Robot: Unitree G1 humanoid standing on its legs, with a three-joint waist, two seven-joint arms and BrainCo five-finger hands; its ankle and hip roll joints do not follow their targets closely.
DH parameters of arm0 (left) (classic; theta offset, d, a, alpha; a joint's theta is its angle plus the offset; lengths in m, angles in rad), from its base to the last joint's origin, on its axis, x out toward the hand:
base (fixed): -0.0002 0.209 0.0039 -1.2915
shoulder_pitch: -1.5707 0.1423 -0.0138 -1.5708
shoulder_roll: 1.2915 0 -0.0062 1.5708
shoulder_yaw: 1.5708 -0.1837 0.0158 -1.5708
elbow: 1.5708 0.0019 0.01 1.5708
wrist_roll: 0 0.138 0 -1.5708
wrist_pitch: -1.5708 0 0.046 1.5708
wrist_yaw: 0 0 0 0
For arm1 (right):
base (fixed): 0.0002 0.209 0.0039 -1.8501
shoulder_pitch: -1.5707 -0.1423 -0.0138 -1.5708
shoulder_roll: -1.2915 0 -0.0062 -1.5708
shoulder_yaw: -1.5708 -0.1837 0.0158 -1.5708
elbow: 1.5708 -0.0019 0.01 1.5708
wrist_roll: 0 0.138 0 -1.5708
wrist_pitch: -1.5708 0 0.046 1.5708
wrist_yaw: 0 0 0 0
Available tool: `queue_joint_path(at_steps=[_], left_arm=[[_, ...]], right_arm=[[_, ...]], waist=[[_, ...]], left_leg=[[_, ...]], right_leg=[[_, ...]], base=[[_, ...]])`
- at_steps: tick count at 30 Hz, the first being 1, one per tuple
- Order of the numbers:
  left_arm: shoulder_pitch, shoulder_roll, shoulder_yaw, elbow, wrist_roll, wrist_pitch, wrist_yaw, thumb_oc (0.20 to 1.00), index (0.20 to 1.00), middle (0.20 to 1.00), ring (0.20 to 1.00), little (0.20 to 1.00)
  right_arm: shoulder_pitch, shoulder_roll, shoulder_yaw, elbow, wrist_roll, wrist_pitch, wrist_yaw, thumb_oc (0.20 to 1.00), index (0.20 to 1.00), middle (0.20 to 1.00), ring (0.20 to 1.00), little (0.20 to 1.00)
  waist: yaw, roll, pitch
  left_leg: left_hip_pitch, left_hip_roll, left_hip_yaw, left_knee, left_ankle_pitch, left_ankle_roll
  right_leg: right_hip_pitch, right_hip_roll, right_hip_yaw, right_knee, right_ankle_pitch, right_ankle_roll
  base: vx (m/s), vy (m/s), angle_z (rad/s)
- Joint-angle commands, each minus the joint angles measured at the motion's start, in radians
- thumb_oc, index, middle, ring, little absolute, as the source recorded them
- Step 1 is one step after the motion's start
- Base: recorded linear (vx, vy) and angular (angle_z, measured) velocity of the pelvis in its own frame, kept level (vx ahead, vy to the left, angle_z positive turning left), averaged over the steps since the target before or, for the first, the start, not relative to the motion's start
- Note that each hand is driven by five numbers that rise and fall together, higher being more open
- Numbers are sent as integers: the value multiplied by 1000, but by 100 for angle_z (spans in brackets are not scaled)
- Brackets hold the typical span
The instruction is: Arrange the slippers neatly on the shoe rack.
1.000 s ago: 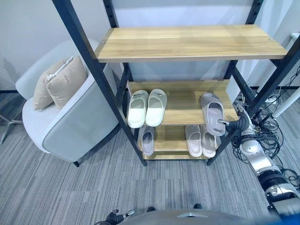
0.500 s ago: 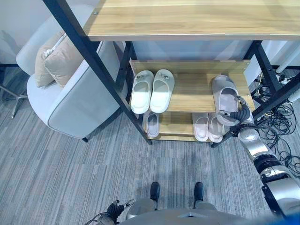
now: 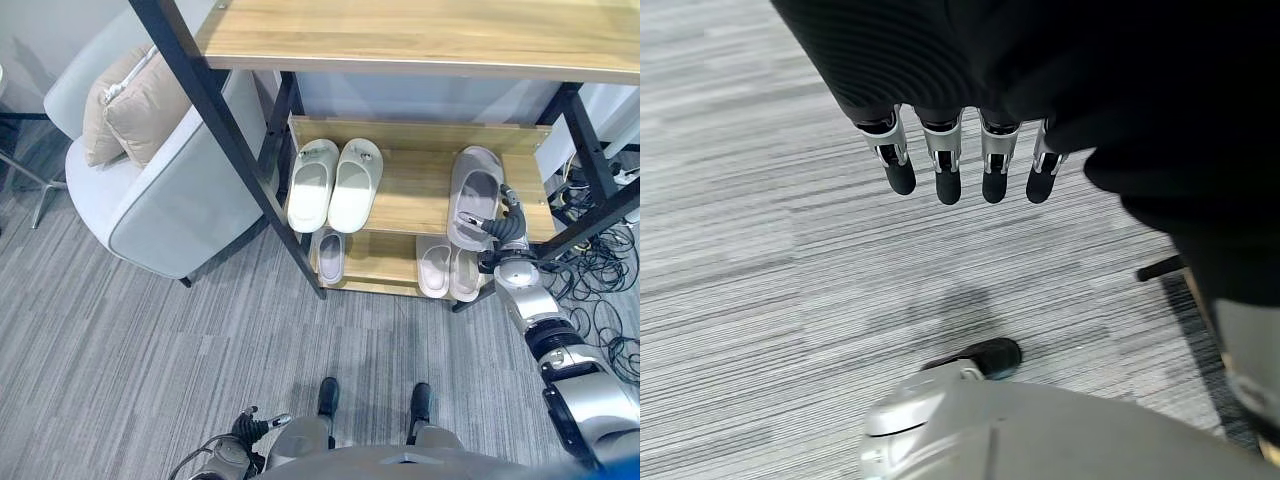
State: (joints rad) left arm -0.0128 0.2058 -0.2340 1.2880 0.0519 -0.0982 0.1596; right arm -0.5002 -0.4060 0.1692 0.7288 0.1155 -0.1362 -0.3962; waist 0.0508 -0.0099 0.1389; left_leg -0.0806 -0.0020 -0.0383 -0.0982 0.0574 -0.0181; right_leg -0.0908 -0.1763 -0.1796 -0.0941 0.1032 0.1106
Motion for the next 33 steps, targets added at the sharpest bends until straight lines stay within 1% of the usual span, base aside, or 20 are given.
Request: queue_joint_path(at_steps=[1, 3, 5, 7, 10, 14, 21, 25, 33], left_arm=[[-24, 9, -49, 84, -6, 0, 11, 1000, 1000, 1000, 1000, 1000], [-19, 8, -47, 83, -7, 4, 10, 1000, 1000, 1000, 1000, 1000], [-20, 8, -45, 84, -6, 2, 8, 1000, 1000, 1000, 1000, 1000], [-21, 7, -50, 89, -2, 1, 6, 1000, 1000, 1000, 1000, 1000], [-19, 8, -62, 93, -1, 1, 6, 1000, 1000, 1000, 1000, 1000], [-36, 14, -66, 102, -20, -1, 8, 1000, 1000, 1000, 1000, 1000], [-75, 58, -56, 103, -82, -13, 27, 1000, 1000, 1000, 1000, 1000], [-85, 64, -62, 97, -93, -20, 33, 1000, 1000, 1000, 1000, 1000], [-113, 59, -80, 89, -107, -26, 36, 1000, 1000, 1000, 1000, 1000]], right_arm=[[1, -32, -8, -36, 12, -49, -4, 1000, 1000, 1000, 1000, 1000], [29, -16, -44, -75, 84, -68, -4, 1000, 1000, 1000, 1000, 1000], [28, -29, -47, -71, 60, -64, -13, 1000, 1000, 1000, 1000, 1000], [6, -67, -42, -29, 8, -51, -27, 1000, 1000, 1000, 1000, 1000], [-42, -87, -45, 13, 23, -53, -36, 1000, 1000, 1000, 1000, 1000], [-143, -109, 1, 86, 22, -37, -31, 1000, 1000, 1000, 1000, 1000], [-327, -154, 23, 241, 89, -25, -41, 1000, 1000, 1000, 1000, 1000], [-360, -183, 37, 253, 83, -20, -46, 1000, 1000, 1000, 1000, 1000], [-402, -183, 72, 294, 70, -6, -36, 1000, 1000, 1000, 1000, 1000]], waist=[[17, -25, -31], [12, -28, -30], [11, -29, -27], [13, -34, -25], [18, -34, -17], [25, -31, 8], [34, -35, 18], [33, -34, 20], [34, -28, 49]], left_leg=[[15, 8, 36, 11, -87, 0], [24, 12, 39, 11, -90, 0], [24, 12, 38, 11, -90, -1], [20, 14, 37, 11, -91, -3], [14, 14, 36, 11, -87, -5], [-15, 10, 34, 11, -75, -8], [-105, 6, 40, 11, -40, -18], [-125, 7, 36, 11, -34, -22], [-147, 9, 34, 11, -27, -25]], right_leg=[[37, -60, 22, 7, -34, 71], [42, -58, 24, 7, -37, 70], [41, -57, 24, 7, -38, 70], [35, -56, 24, 7, -38, 70], [31, -58, 23, 7, -36, 70], [1, -60, 29, 7, -24, 71], [-82, -62, 39, 7, -2, 62], [-94, -62, 35, 8, 2, 60], [-120, -59, 37, 13, 3, 57]], base=[[30, 14, 0], [0, 0, 0], [0, 0, 0], [0, 0, 0], [0, 0, 0], [-8, -5, 0], [-16, -5, 0], [9, -11, 2], [0, 0, 0]])
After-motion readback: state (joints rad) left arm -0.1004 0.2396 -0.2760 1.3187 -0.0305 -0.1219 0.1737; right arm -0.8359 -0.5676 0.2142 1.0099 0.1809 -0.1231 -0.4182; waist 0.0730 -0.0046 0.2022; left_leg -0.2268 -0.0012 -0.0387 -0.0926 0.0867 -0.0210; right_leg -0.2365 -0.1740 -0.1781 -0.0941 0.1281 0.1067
